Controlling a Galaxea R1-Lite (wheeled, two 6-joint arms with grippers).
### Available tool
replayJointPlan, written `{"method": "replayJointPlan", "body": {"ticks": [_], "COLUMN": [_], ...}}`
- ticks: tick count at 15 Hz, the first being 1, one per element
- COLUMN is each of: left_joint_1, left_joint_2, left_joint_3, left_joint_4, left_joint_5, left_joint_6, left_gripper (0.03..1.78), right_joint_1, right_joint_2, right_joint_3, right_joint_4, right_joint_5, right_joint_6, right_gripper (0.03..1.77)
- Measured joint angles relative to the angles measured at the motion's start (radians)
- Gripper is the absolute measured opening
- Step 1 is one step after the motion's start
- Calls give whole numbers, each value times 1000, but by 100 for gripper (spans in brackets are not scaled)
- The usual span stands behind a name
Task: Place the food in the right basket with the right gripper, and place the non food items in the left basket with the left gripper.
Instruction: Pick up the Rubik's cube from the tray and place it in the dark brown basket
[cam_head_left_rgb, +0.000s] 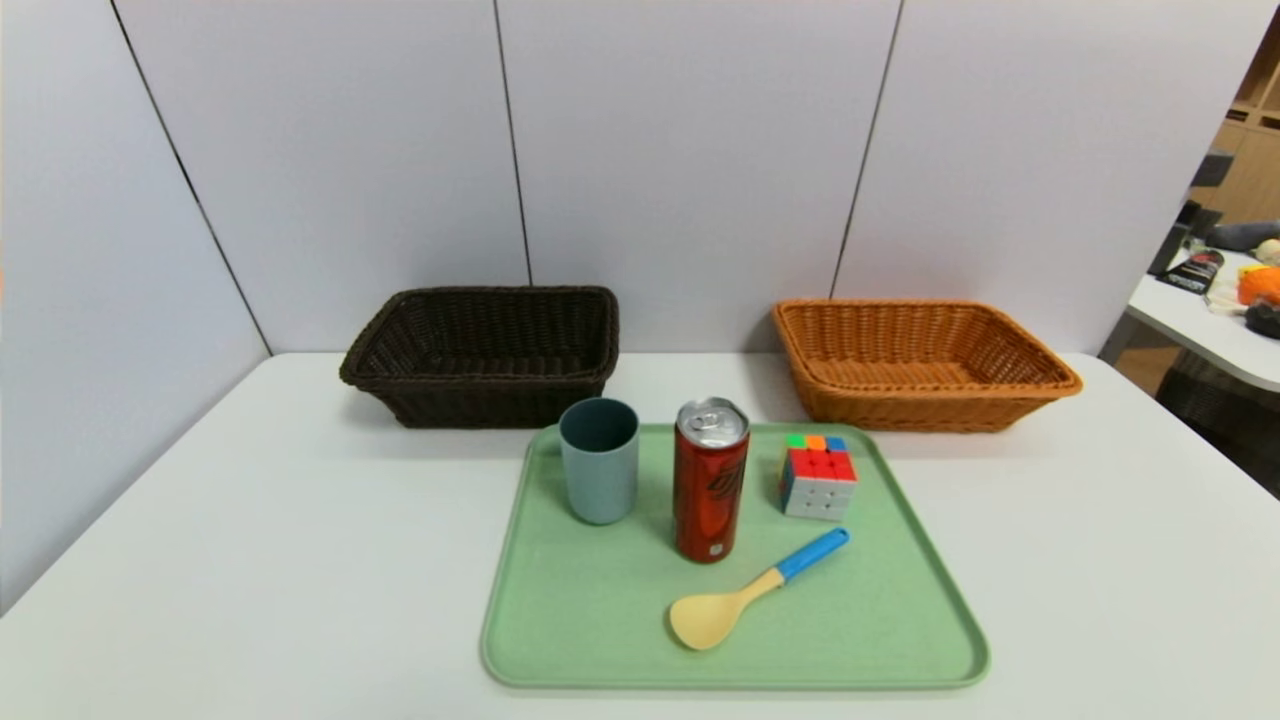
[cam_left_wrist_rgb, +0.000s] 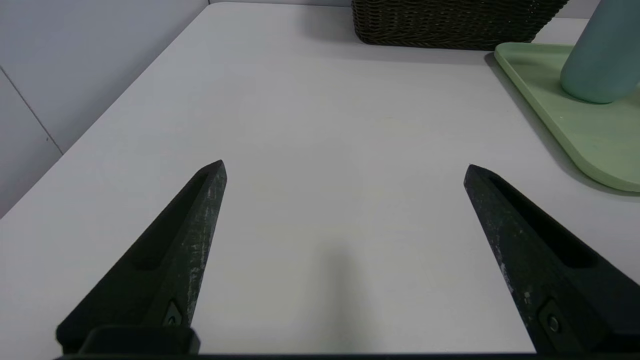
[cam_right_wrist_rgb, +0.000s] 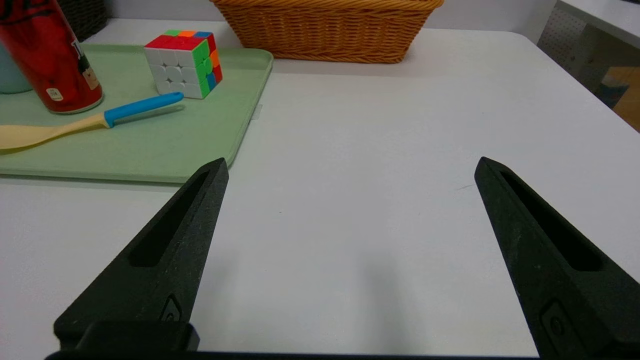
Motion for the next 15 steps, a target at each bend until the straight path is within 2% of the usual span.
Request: {"method": "replayJointPlan", "body": {"ticks": [15], "left_joint_1": [0], "left_joint_2": [0], "left_joint_3": [0], "left_joint_4": [1], "left_joint_5": [-3], "left_joint_6": [12], "left_gripper": [169], "right_joint_1": [0], "right_joint_2": [0], "right_joint_3": [0], "right_joint_4": [-3], "right_joint_5": [3], "right_joint_6": [-10], "right_gripper": [170]}}
